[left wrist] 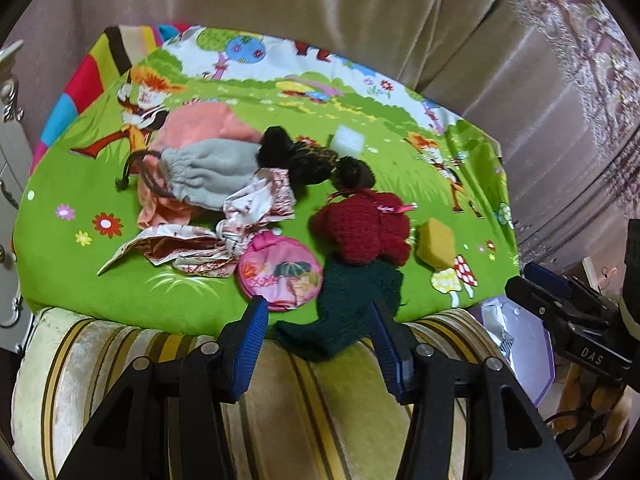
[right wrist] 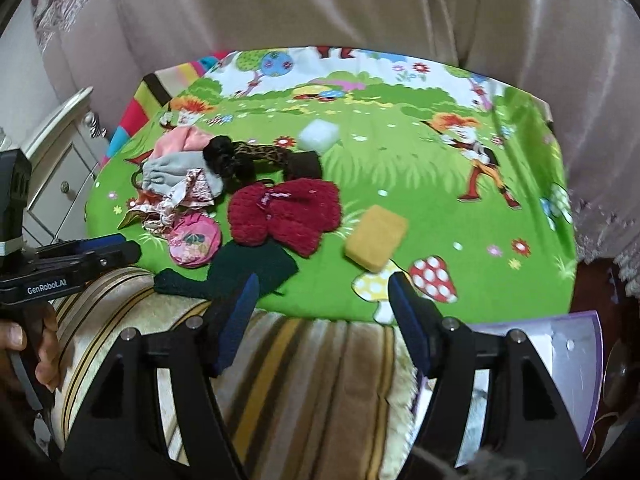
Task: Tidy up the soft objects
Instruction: 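Move both open tools back over the remaining items on the mat, then grasp the pink round purse with the left tool while the right tool grasps the red knit toy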
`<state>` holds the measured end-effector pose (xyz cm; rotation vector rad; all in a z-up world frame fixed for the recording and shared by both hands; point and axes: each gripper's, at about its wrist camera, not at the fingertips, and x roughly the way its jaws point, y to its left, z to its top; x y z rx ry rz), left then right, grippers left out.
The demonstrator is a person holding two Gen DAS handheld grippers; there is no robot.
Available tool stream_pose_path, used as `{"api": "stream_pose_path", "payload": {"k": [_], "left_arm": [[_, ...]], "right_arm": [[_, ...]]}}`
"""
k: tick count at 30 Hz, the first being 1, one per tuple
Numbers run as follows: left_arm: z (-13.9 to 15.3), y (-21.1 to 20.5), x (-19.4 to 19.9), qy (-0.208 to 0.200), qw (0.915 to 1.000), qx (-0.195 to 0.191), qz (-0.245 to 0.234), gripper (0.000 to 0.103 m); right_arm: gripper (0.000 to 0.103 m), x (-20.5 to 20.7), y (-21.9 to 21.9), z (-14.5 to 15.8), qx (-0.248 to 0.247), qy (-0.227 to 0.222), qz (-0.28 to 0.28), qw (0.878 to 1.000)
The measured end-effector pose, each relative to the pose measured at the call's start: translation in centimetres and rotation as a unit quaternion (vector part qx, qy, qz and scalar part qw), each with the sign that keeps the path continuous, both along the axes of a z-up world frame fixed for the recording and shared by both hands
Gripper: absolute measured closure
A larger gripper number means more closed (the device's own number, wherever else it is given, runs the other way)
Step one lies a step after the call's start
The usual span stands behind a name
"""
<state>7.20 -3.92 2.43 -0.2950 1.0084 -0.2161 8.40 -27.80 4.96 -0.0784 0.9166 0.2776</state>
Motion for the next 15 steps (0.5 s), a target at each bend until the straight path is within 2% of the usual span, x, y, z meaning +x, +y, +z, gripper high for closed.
{"api": "stream_pose_path", "payload": {"k": [8,15], "left_arm": [[-1.6,0.5,2.3,0.033,0.9991,0.013,0.024,0.028],[-3.8,-0.5,5.1,0.085,0.9953,0.041,0.023,0.024]], "right_arm": [[0.024,2.9,2.6,-1.6,-0.011,0.010,0.034,0.999],[0.018,5.8,3.5,-3.4,-0.012,0.027,0.051,0.998]]}}
